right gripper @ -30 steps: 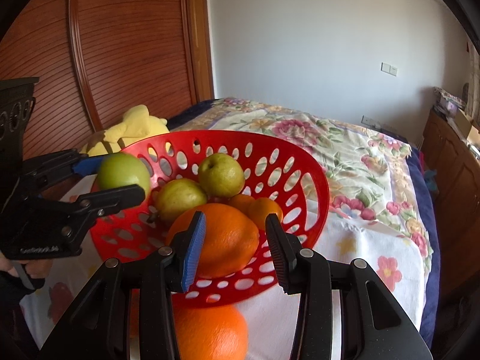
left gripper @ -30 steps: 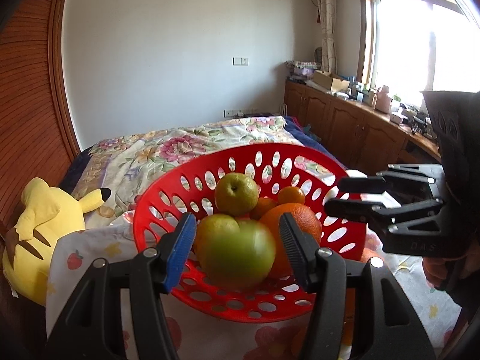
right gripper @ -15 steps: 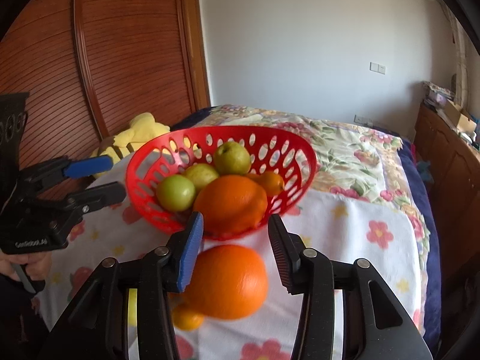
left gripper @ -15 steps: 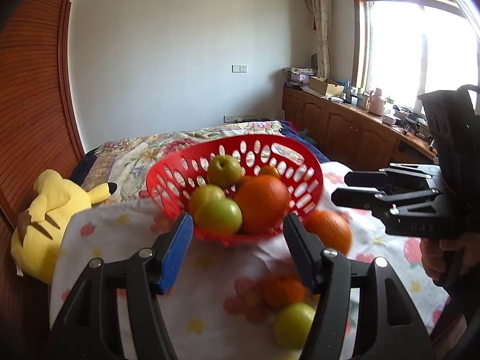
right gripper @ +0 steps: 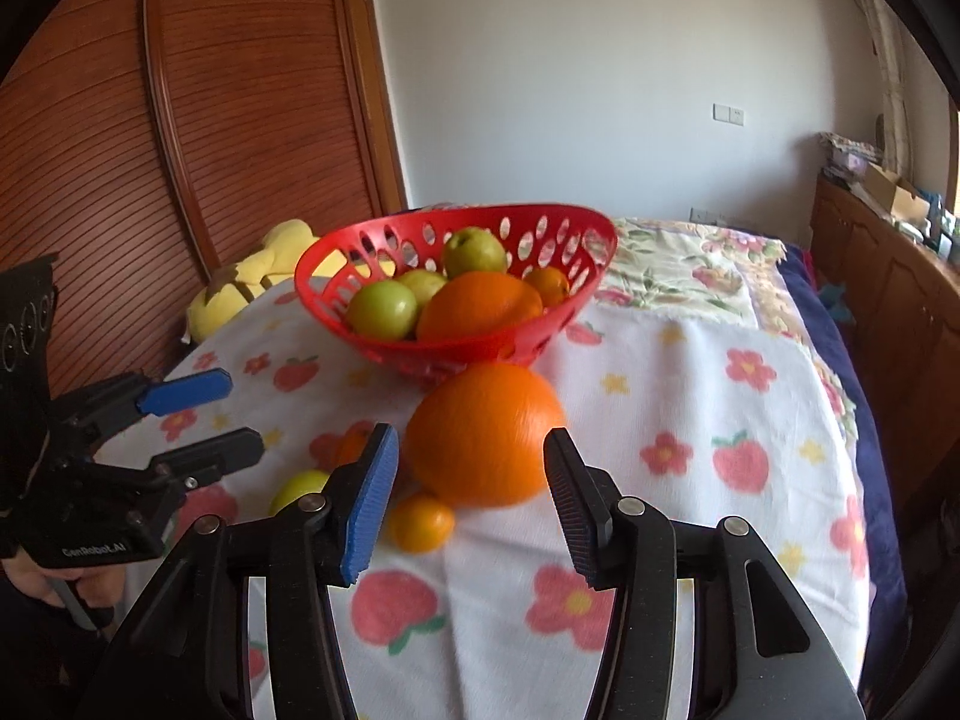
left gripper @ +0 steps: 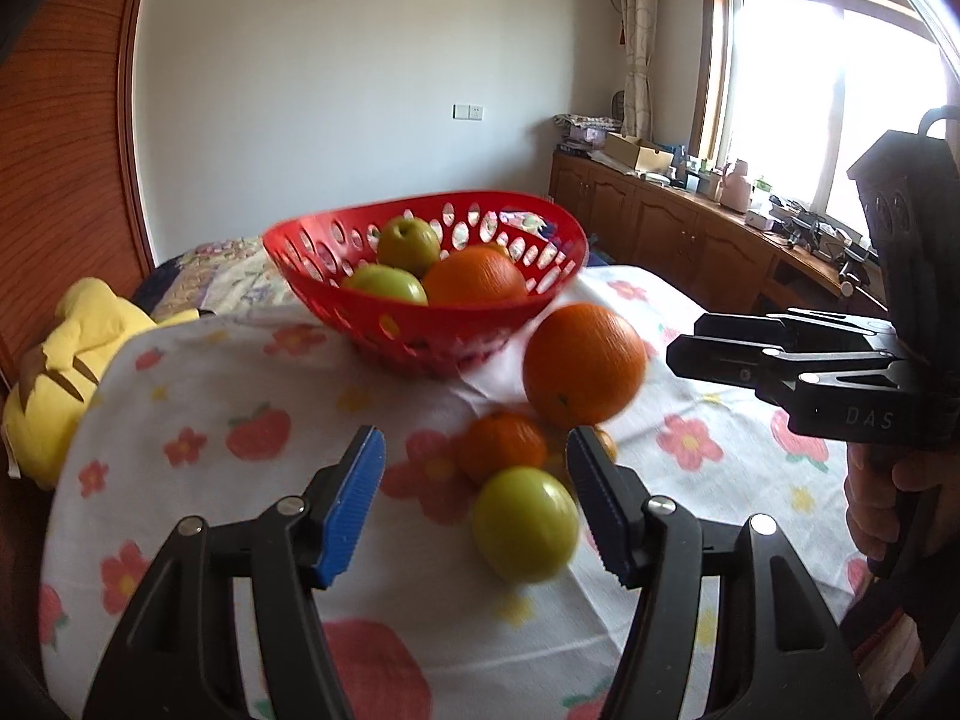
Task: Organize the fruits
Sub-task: 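Withdraw both tools from the basket toward the remaining fruit, then grasp another green apple with the left tool while the right tool grasps a small tangerine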
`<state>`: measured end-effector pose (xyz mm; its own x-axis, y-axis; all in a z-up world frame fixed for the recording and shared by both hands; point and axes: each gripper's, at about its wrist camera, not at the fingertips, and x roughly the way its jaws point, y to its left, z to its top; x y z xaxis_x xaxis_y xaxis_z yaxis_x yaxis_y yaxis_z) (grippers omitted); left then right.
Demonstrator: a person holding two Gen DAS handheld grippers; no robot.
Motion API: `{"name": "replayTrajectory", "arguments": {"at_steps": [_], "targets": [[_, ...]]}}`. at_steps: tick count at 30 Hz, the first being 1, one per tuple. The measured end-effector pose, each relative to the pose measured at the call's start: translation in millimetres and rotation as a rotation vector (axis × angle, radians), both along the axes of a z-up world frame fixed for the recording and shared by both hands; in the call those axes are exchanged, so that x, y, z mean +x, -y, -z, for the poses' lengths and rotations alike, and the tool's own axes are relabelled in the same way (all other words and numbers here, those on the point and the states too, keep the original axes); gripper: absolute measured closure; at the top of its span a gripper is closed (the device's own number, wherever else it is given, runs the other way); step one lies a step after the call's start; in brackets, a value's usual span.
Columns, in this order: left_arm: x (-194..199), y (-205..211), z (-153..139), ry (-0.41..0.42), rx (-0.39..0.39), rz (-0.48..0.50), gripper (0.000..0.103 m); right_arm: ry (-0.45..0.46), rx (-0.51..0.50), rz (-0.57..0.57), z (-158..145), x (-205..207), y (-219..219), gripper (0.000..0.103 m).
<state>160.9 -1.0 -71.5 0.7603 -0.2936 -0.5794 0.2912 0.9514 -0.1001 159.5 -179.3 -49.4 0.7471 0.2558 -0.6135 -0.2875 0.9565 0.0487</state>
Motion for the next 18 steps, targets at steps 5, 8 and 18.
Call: {"name": "replayTrajectory", "arguments": {"at_steps": [5,8,18], "targets": [[-4.8,8.6,14.8,-0.026,0.000,0.001,0.039,-0.020,0.010,0.007,13.5,-9.3,-0.4,0.051],[-5.4,11.7,19.1,-0.038,-0.004,0.006,0.039,-0.027,0.010,0.010,18.0,-10.3,-1.5,0.050],[-2.6,18.8,22.0,-0.066,0.006,0.026,0.039,-0.049,0.033,0.010,31.0,-15.8,-3.0,0.050]]}}
